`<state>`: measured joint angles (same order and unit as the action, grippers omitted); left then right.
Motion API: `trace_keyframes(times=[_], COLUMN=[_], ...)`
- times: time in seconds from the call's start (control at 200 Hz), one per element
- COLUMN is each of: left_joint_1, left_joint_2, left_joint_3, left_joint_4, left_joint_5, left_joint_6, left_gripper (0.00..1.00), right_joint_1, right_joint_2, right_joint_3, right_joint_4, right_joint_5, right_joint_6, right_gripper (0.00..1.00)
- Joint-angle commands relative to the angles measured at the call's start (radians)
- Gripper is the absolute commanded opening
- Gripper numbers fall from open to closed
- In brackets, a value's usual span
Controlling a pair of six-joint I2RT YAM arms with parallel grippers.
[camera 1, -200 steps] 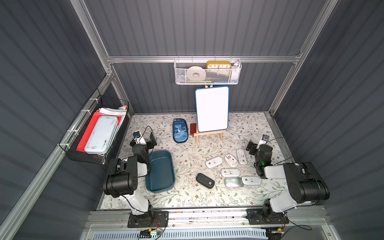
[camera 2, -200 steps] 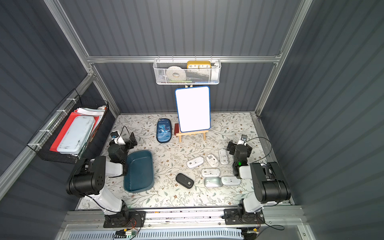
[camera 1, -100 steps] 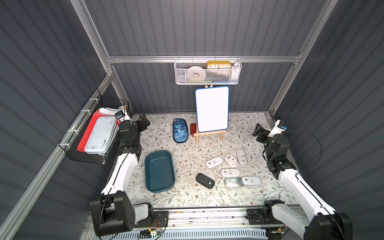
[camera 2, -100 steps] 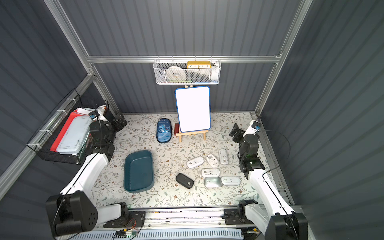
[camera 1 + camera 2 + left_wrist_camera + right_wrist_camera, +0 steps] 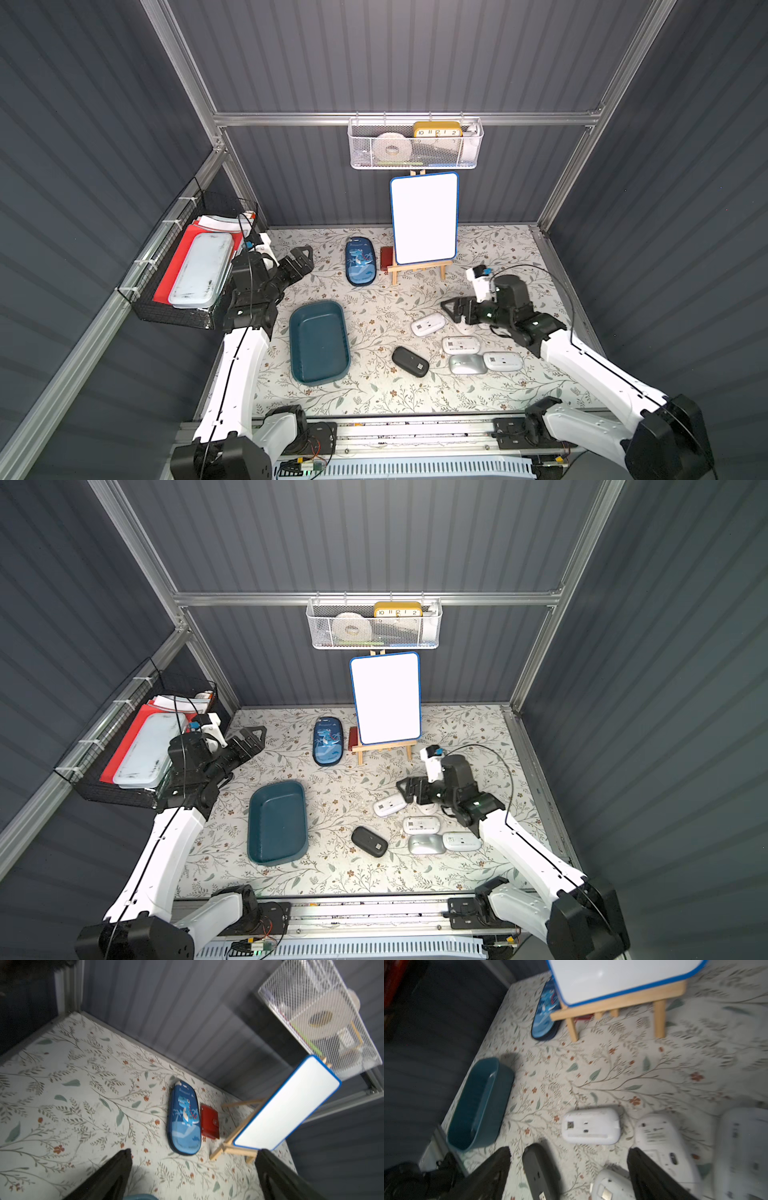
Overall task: Put the mouse in the storage box
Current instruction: Pick up the mouse from the center of the board.
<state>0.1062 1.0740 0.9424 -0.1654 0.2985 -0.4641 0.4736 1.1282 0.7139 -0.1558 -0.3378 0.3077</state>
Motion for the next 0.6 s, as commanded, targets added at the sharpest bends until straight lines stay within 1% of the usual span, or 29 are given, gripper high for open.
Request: trace_keyframes(times=[0.0,0.03,0.055,0.115,0.165,0.18,0.21,0.32,0.415,0.595], left_joint_1=[0.003,0.003,0.003,0.003,0.003,0.003,0.003,0.001,0.0,-0.002], left_joint_2=[-0.029,-0.037,-0.044,-0.071,-0.097,-0.105,-0.122,-0.165,-0.179,-0.194], left_joint_3=[0.056,0.061,0.059,0.044,0.017,0.009,-0.008,-0.039,-0.045,-0.05], left_joint_4=[-0.128,-0.141,-0.148,-0.157,-0.137,-0.128,-0.111,-0.082,-0.085,-0.082], left_joint_5=[0.162,0.174,0.183,0.185,0.195,0.197,0.202,0.217,0.21,0.203], left_joint_6=[0.092,0.105,0.116,0.128,0.125,0.12,0.114,0.112,0.112,0.11], left_gripper=[0.97,0.98,0.97,0.98,0.98,0.98,0.98,0.99,0.99,0.99], right_joint_1=[0.114,0.142,0.171,0.226,0.274,0.288,0.314,0.39,0.432,0.458], right_joint_2=[0.067,0.076,0.118,0.165,0.207,0.222,0.247,0.341,0.402,0.48], right_joint_3=[0.038,0.046,0.052,0.07,0.088,0.096,0.109,0.16,0.198,0.229], right_joint_4=[-0.109,-0.125,-0.139,-0.169,-0.191,-0.198,-0.213,-0.258,-0.29,-0.294], right_joint_5=[0.006,0.016,0.024,0.048,0.08,0.118,0.143,0.2,0.246,0.301], right_joint_6=[-0.074,-0.082,-0.09,-0.114,-0.123,-0.125,-0.131,-0.155,-0.191,-0.235], right_gripper=[0.92,0.92,0.92,0.92,0.93,0.93,0.93,0.94,0.95,0.95])
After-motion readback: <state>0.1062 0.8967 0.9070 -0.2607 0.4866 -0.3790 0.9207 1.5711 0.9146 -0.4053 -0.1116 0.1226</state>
